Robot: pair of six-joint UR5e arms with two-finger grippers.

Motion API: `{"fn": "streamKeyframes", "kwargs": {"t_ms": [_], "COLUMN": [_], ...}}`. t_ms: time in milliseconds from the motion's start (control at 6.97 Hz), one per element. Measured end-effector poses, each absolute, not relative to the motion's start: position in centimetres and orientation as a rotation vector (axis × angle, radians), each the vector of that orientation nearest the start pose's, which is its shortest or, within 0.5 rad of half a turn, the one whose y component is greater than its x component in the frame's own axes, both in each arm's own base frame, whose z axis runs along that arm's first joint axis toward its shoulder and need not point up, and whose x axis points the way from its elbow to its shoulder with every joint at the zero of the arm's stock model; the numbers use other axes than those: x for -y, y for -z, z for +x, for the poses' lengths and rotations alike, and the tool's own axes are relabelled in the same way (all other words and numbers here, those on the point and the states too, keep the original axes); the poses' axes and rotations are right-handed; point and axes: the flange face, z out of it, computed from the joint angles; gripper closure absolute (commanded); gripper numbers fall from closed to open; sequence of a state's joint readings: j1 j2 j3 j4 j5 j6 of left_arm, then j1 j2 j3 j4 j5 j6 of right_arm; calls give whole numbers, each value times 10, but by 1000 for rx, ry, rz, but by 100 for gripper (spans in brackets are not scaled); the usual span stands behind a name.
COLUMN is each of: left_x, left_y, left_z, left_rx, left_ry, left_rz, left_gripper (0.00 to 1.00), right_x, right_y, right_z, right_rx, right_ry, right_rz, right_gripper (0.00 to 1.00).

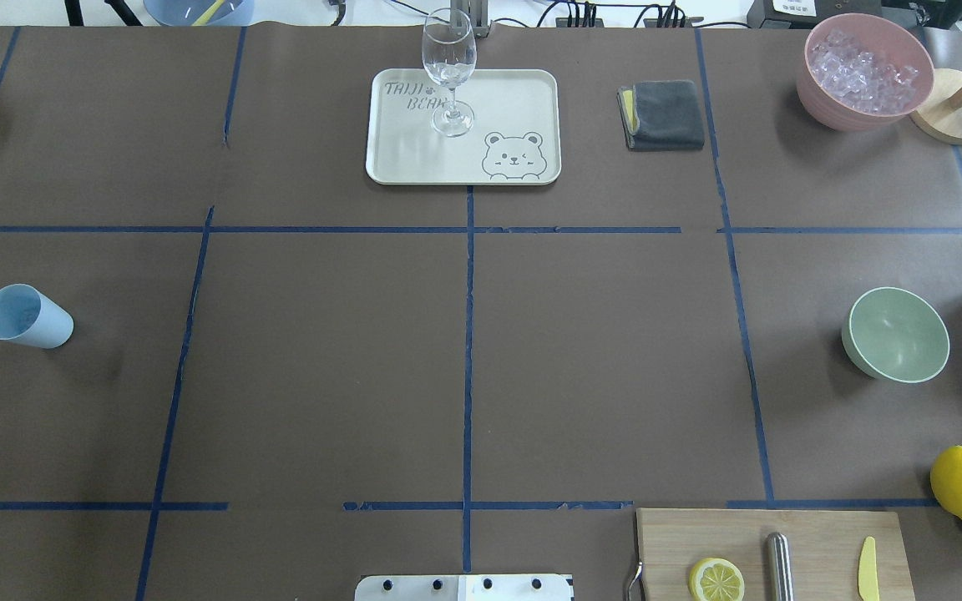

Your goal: Pour ice into bowl

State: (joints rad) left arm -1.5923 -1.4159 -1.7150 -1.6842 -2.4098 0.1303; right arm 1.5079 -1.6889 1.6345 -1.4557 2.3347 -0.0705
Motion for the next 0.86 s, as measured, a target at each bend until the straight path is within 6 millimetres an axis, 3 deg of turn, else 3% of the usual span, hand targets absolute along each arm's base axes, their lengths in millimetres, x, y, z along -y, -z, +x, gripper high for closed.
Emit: {"fn": "streamKeyframes", "kwargs": {"t_ms": [574,861], "left_x": [432,432], "left_y": [-643,-644], "left_z": [-67,-67], "left_rx": [-829,-832], "left_ry": [-151,-150], "left_rz": [163,161], "left_gripper": [0,0], "right_x": [456,458], "right_y": [-659,-649], "right_z": [34,9], "right_rx": [773,848], "right_ry": [179,222], "right_rz": [123,168], "right_gripper": [0,0]}}
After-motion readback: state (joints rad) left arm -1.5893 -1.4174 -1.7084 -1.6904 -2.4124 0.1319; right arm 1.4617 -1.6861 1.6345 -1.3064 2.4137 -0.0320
